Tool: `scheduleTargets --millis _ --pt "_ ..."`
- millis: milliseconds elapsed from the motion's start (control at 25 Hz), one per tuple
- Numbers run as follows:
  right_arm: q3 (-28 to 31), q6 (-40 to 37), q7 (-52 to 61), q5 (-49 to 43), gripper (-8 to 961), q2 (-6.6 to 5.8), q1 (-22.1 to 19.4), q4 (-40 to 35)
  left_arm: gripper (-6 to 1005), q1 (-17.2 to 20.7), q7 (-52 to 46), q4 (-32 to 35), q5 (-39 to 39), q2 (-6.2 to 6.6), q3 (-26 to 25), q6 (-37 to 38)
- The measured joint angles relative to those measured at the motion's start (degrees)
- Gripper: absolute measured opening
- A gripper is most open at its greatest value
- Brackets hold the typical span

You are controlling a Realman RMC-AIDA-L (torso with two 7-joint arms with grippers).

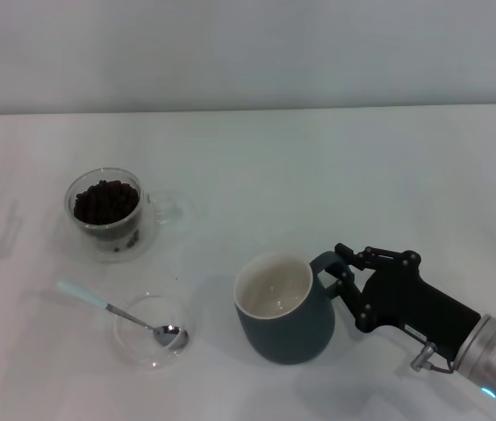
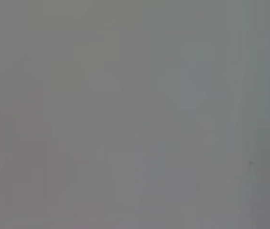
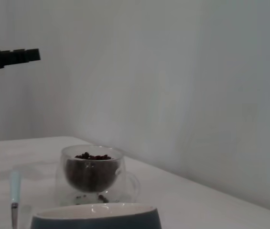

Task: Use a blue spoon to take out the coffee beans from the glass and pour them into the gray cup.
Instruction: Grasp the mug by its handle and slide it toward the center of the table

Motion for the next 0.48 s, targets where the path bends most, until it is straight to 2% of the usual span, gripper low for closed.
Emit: scheduleTargets --millis 480 --pt "-0.6 0.8 -0.3 -0.2 177 -0.16 0.2 0.8 714 0.2 0.0 -0.6 0.0 0.01 0.0 0.0"
